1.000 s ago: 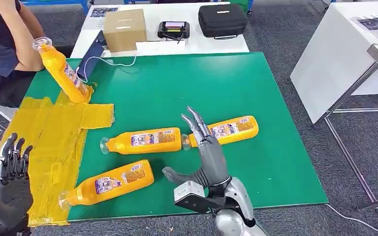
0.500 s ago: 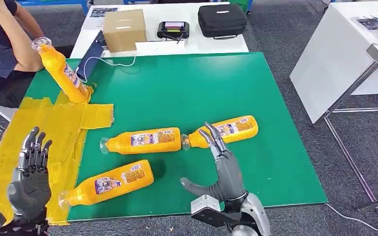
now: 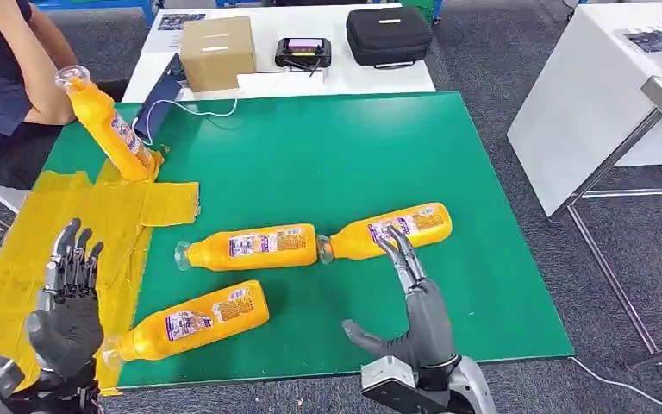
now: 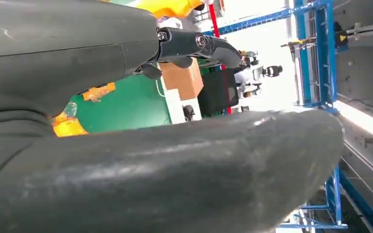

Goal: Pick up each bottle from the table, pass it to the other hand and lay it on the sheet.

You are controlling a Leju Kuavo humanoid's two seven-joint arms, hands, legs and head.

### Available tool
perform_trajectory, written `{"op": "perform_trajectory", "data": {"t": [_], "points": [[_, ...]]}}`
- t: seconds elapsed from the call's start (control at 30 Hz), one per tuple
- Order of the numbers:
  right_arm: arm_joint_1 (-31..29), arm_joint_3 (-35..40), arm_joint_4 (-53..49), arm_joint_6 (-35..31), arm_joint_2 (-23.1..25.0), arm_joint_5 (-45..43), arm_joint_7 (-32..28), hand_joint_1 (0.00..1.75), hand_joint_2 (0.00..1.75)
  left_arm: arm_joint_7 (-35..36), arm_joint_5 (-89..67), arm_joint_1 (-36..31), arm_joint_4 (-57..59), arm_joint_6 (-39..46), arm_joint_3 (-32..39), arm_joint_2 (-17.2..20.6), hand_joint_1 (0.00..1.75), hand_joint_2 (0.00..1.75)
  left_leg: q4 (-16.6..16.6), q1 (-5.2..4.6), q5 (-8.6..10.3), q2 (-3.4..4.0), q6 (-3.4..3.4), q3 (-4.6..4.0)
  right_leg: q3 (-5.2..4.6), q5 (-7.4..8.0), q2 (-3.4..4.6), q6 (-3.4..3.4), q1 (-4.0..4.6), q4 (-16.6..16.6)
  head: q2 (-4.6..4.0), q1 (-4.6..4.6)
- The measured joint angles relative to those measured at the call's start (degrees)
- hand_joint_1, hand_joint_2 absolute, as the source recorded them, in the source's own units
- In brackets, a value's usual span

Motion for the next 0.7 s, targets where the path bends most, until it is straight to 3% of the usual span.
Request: {"op": "perform_trajectory", "data": {"t": [0.47, 0.5, 0.7], "points": [[0.1, -0.5, -0.2, 0.0, -0.2, 0.0, 0.0, 0.0, 1.75, 0.0, 0.0, 0.0, 0.1, 0.0, -0.4, 0.2, 0.0, 0.0, 0.0, 0.0, 0.0, 0.0, 0.0, 0.0, 0.0, 0.0, 0.0, 0.0, 0.0, 0.0, 0.0, 0.0], [0.1, -0.6, -0.2, 0.0, -0.2, 0.0, 0.0, 0.0, 0.0, 0.0, 0.0, 0.0, 0.1, 0.0, -0.4, 0.2, 0.0, 0.0, 0.0, 0.0, 0.0, 0.0, 0.0, 0.0, 0.0, 0.0, 0.0, 0.0, 0.0, 0.0, 0.0, 0.0], [0.1, -0.8, -0.2, 0.4, -0.2, 0.0, 0.0, 0.0, 0.0, 0.2, 0.8, 0.0, 0.2, -0.1, -0.4, 0.2, 0.0, 0.0, 0.0, 0.0, 0.0, 0.0, 0.0, 0.0, 0.02, 0.0, 0.0, 0.0, 0.0, 0.0, 0.0, 0.0]]}}
